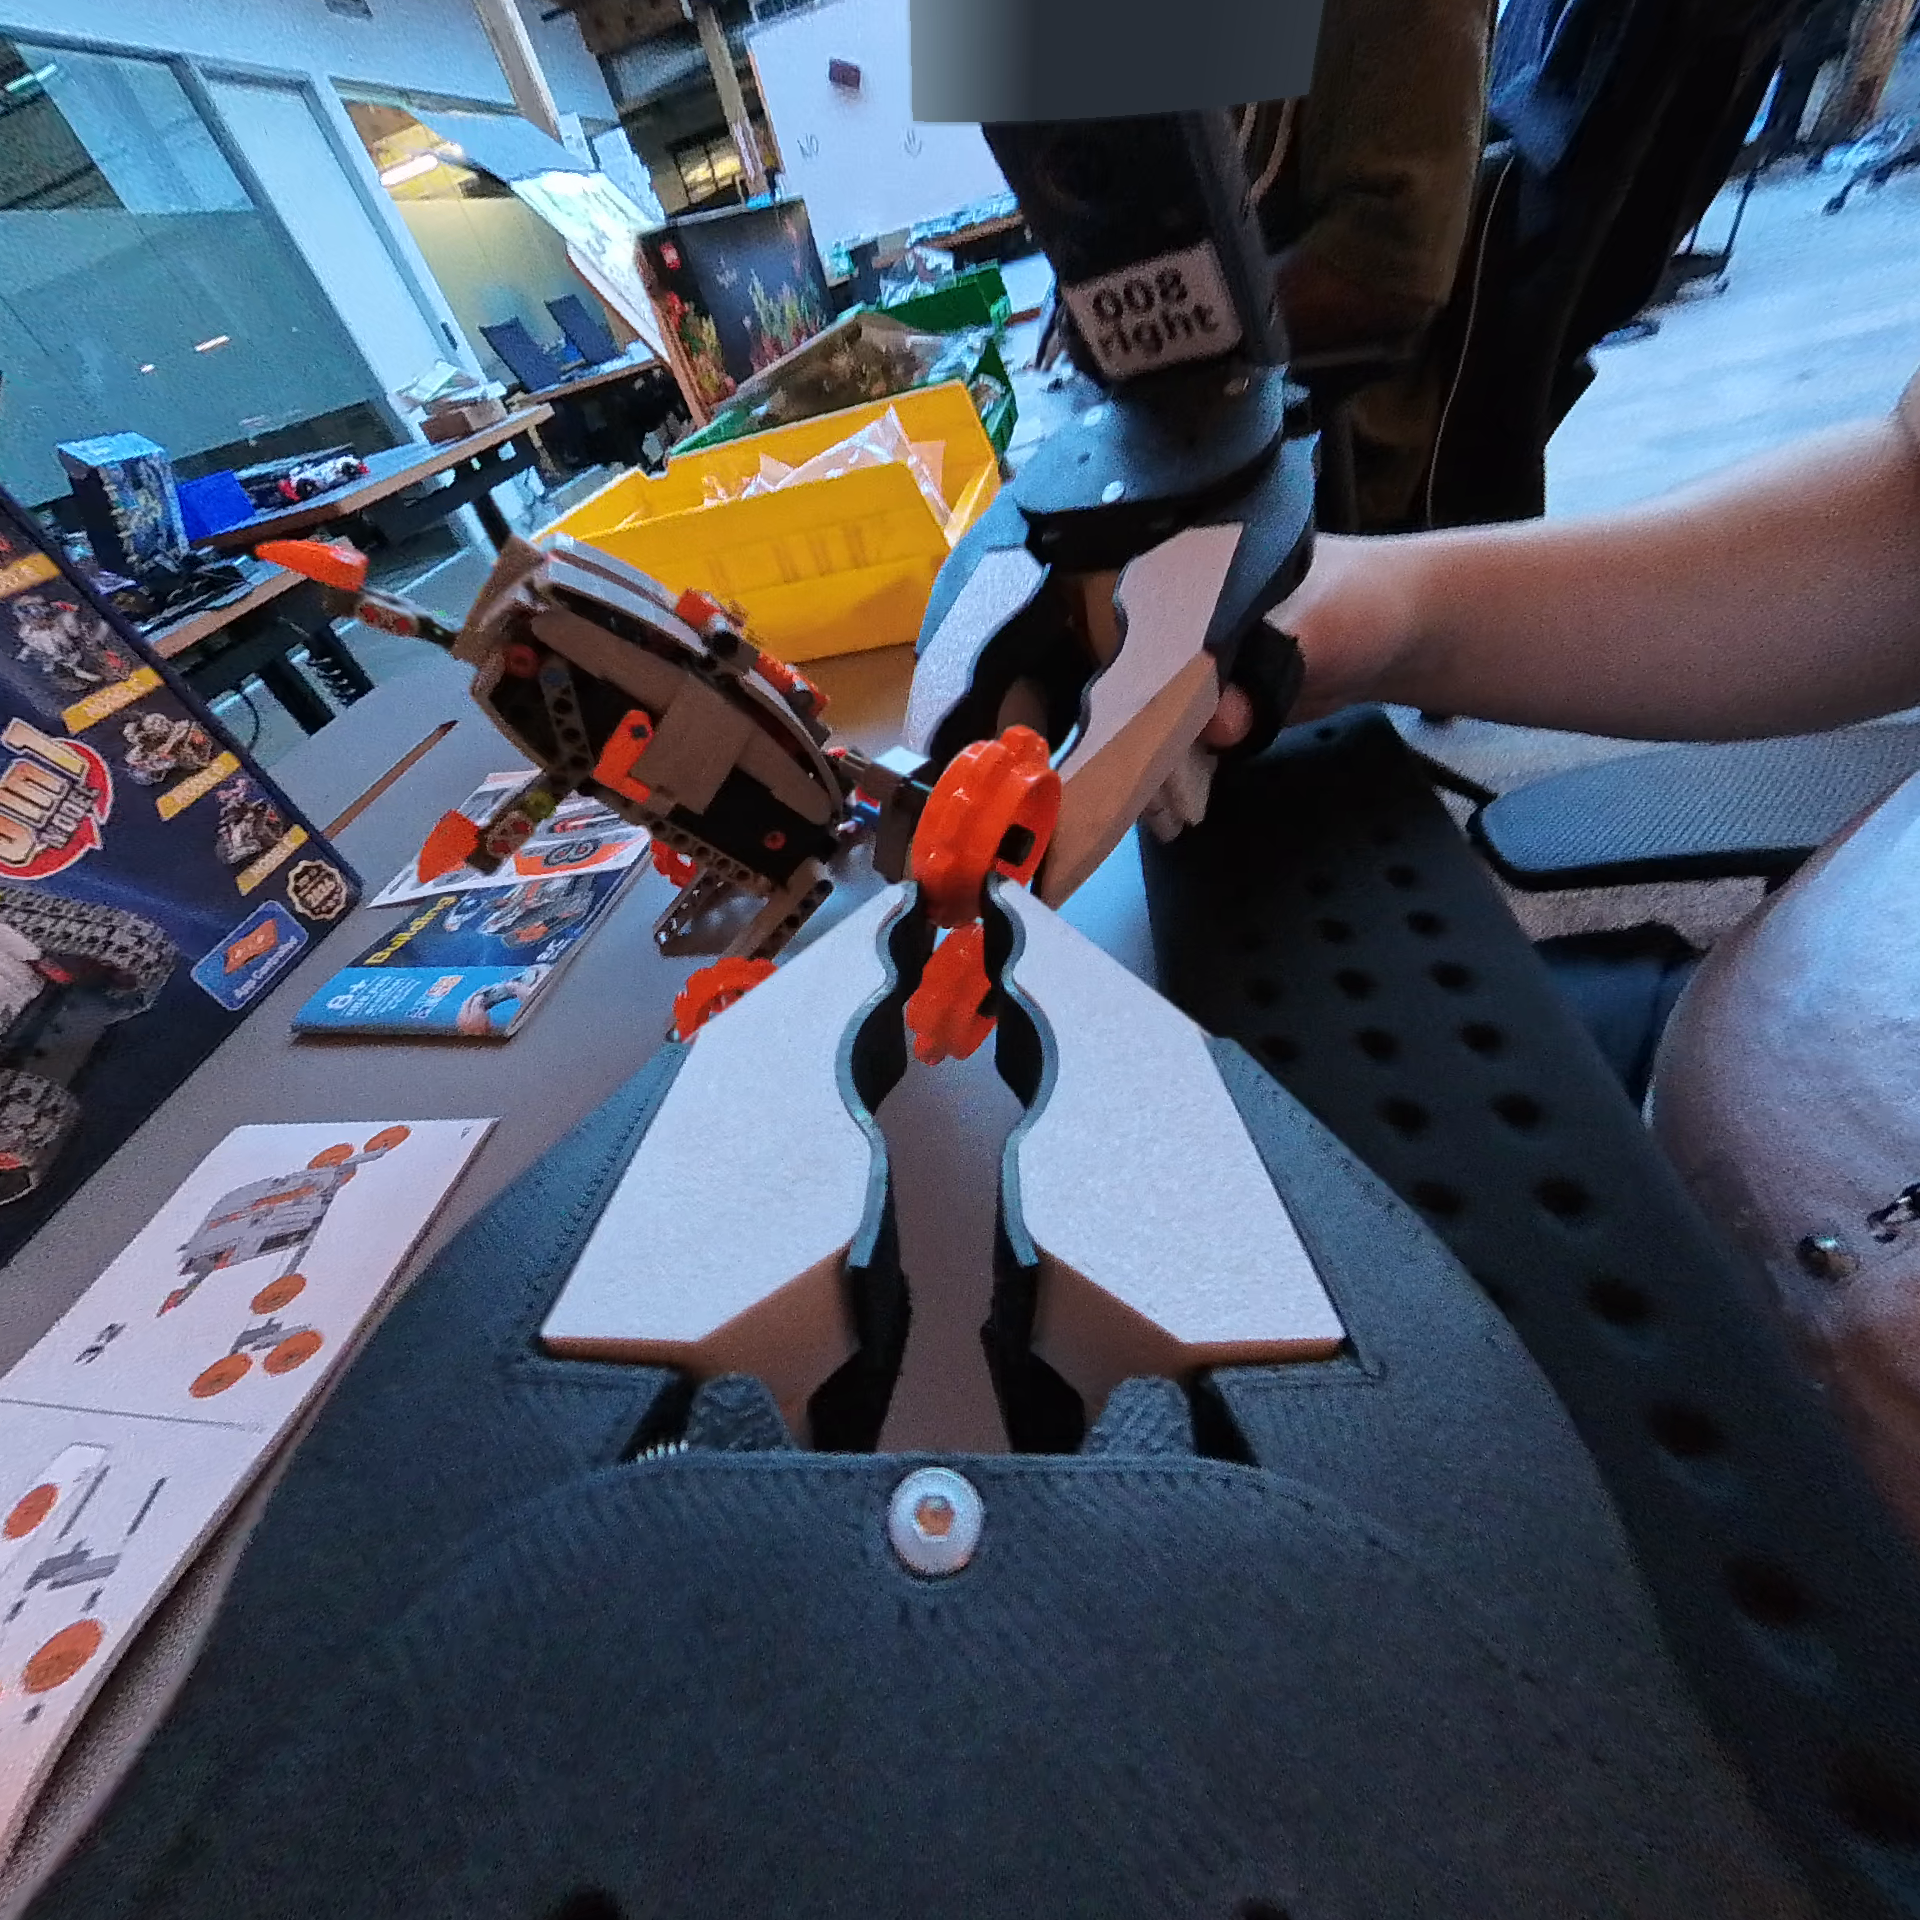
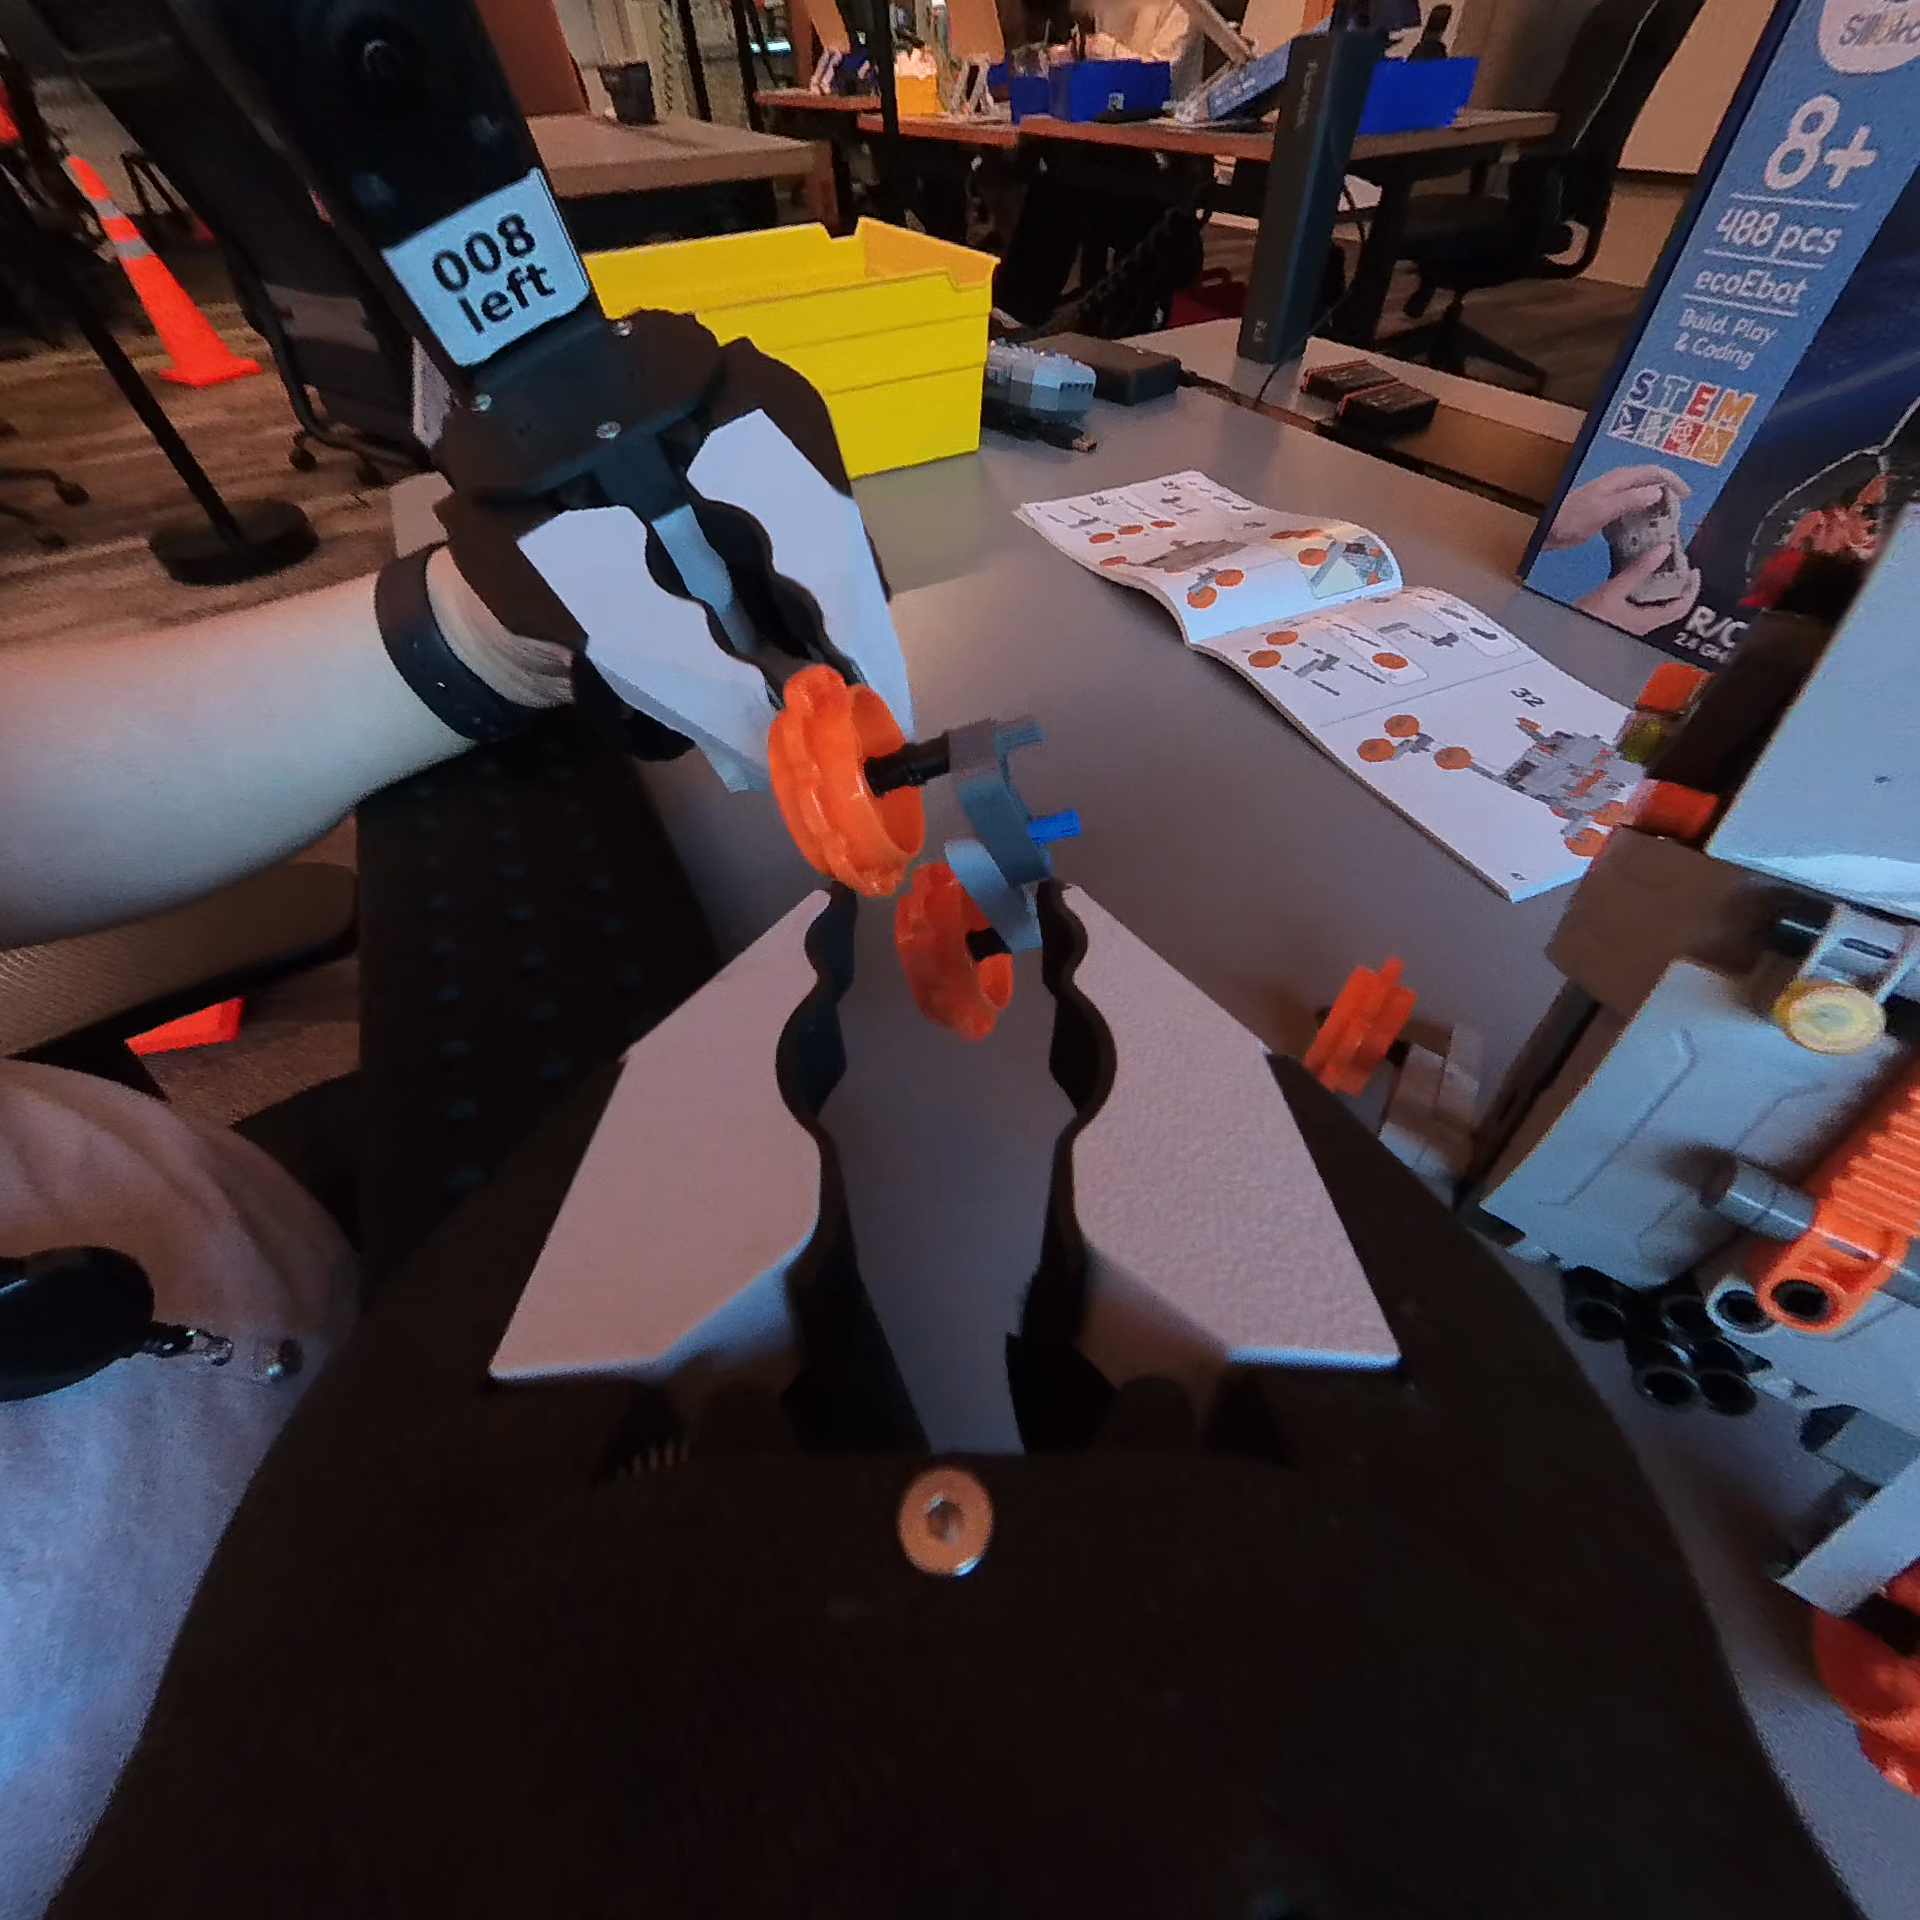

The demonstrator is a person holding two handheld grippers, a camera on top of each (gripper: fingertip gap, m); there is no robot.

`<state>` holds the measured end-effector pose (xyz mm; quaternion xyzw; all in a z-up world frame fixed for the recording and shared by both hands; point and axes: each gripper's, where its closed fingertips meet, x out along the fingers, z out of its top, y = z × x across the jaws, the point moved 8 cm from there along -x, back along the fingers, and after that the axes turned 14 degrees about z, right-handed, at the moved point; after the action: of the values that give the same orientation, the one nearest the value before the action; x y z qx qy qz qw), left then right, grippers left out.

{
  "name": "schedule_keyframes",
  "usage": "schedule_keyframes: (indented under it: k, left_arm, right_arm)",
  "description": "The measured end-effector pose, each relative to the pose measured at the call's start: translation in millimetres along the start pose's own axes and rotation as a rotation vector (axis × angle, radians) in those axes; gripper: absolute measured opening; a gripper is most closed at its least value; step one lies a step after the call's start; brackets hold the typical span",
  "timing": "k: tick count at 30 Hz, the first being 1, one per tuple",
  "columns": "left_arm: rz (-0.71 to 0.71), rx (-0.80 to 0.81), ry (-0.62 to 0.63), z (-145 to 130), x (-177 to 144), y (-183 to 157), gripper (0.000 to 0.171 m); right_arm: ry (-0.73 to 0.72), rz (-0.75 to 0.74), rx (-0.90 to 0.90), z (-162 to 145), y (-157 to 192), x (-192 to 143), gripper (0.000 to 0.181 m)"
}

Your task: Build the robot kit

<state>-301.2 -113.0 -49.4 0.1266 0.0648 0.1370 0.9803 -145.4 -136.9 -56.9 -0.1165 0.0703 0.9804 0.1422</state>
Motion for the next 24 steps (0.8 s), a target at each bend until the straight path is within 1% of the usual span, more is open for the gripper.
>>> schedule_keyframes:
  k: [3, 5, 8, 10, 13, 15, 16, 17, 19, 24]
  left_arm:
    - [-0.010, -0.062, -0.062, 7, -4, 2, 0.008]
    - [-0.018, -0.101, -0.088, 10, -6, 4, 0.008]
    - [-0.041, -0.176, -0.118, 12, -7, 7, 0.008]
    - [-0.067, -0.245, -0.135, 12, -7, 10, 0.008]
    - [-0.145, -0.372, -0.154, 14, -8, 13, 0.008]
    - [-0.182, -0.442, -0.170, 14, -9, 15, 0.008]
    - [-0.190, -0.452, -0.175, 14, -8, 16, 0.008]
    - [-0.192, -0.447, -0.182, 15, -9, 15, 0.008]
    - [-0.187, -0.426, -0.191, 15, -9, 14, 0.008]
    - [-0.204, -0.454, -0.205, 16, -9, 14, 0.008]
  right_arm:
    - [-0.046, 0.027, 0.006, 3, 2, 0, 0.035]
    - [-0.113, 0.046, 0.019, 8, 3, 1, 0.034]
    - [-0.206, 0.052, 0.050, 11, 2, 1, 0.030]
    - [-0.252, 0.064, 0.058, 13, 3, 2, 0.022]
    - [-0.272, 0.071, 0.031, 15, 5, 2, 0.014]
    - [-0.271, 0.062, 0.007, 16, 5, 2, 0.017]
    - [-0.276, 0.066, 0.001, 16, 6, 4, 0.025]
    - [-0.279, 0.078, 0.005, 17, 7, 5, 0.026]
    - [-0.294, 0.092, 0.028, 17, 7, 8, 0.019]
    - [-0.349, 0.108, 0.080, 19, 8, 16, 0.023]
